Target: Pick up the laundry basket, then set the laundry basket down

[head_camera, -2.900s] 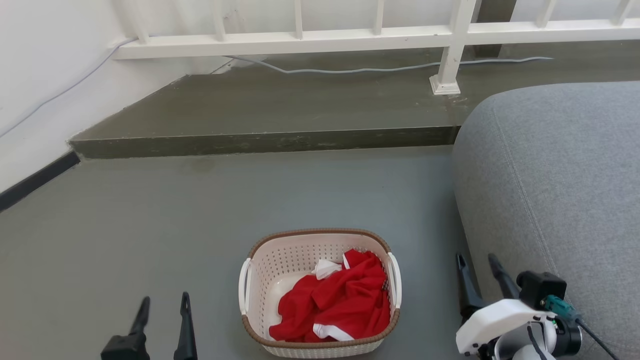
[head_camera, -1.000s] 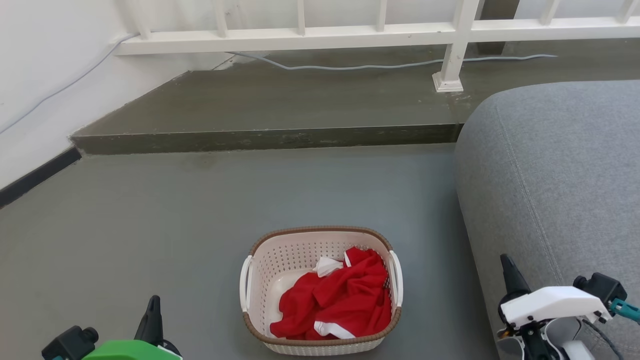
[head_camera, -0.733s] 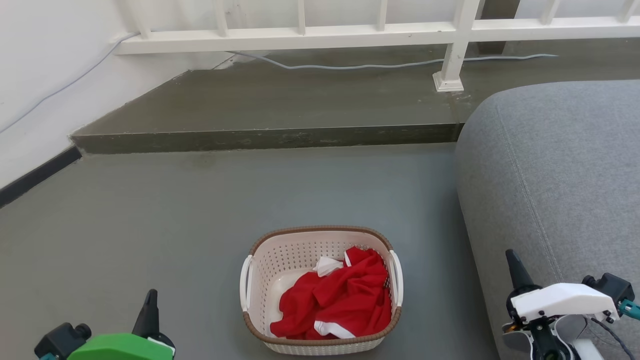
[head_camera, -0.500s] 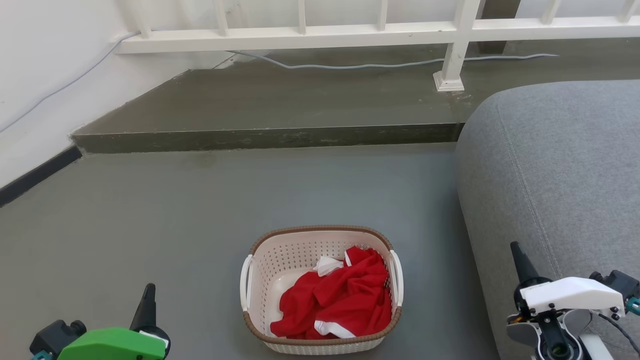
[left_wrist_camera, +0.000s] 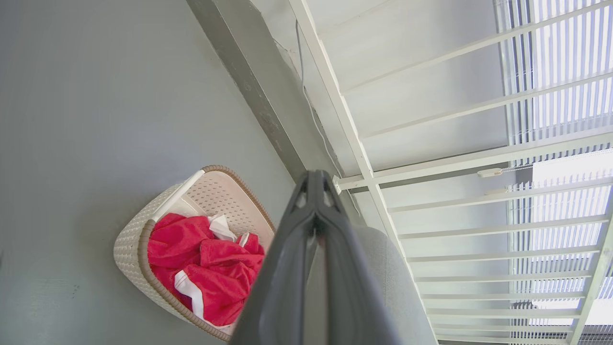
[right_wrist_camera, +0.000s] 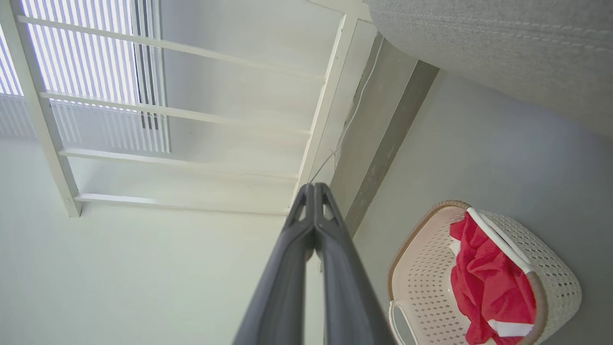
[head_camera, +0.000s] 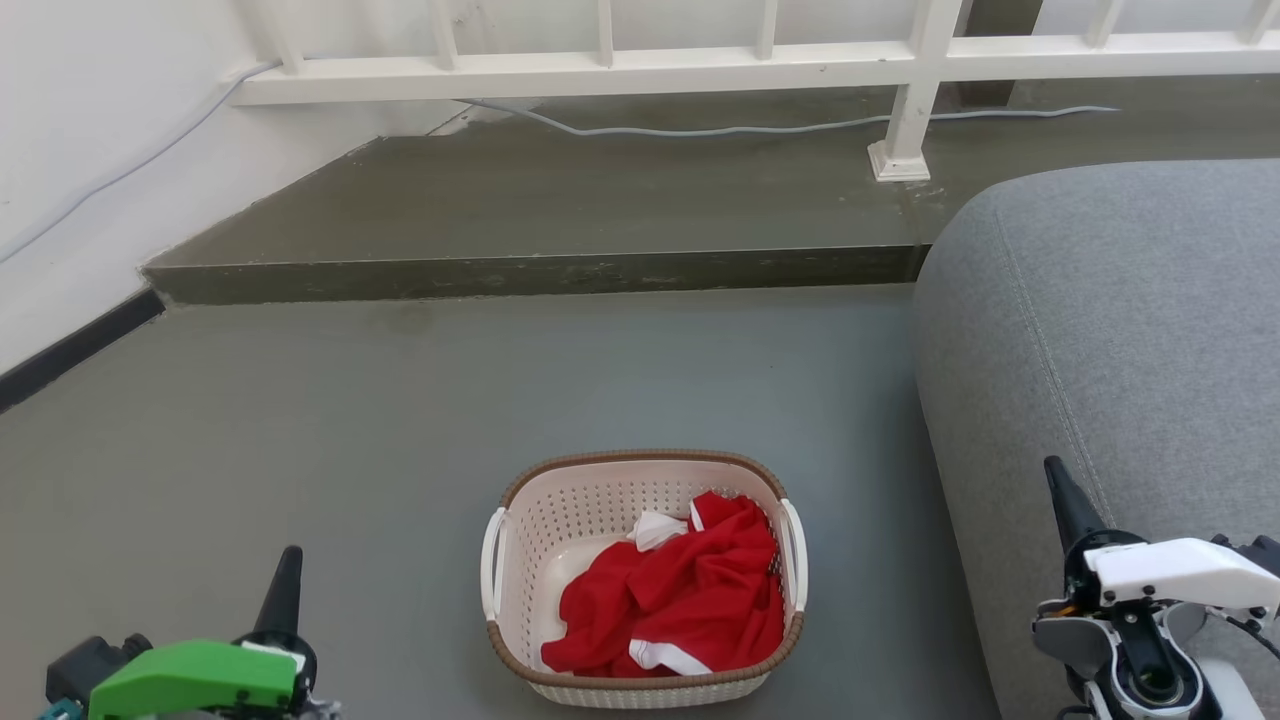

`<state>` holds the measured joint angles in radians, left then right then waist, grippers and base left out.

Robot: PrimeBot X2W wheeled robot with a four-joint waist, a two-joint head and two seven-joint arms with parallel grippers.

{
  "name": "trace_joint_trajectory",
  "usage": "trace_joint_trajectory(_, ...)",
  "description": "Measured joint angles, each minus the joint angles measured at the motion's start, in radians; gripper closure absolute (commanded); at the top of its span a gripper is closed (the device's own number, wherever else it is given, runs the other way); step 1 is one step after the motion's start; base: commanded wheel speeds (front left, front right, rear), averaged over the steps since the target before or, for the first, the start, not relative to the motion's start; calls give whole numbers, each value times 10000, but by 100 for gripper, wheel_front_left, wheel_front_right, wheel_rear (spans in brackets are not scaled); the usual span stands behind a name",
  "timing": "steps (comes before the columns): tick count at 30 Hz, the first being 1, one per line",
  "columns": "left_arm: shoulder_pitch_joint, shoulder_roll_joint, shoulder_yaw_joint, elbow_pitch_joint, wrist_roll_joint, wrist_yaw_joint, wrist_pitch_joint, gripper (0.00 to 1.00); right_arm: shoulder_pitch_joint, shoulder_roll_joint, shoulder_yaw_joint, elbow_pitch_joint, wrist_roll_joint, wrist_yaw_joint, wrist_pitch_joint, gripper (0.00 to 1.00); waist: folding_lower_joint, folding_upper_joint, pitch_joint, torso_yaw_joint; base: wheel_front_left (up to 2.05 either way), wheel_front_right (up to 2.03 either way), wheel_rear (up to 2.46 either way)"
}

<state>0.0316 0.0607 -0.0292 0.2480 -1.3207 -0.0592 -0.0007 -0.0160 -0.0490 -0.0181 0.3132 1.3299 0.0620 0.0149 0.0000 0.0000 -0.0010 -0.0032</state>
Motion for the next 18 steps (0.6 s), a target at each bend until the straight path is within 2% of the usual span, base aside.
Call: trace_joint_trajectory(18,-580,-4,430,134,-2347,-431,539,100,-271,4,-738,-155,2104,430,583,100,0,0,28,23,0,0,0)
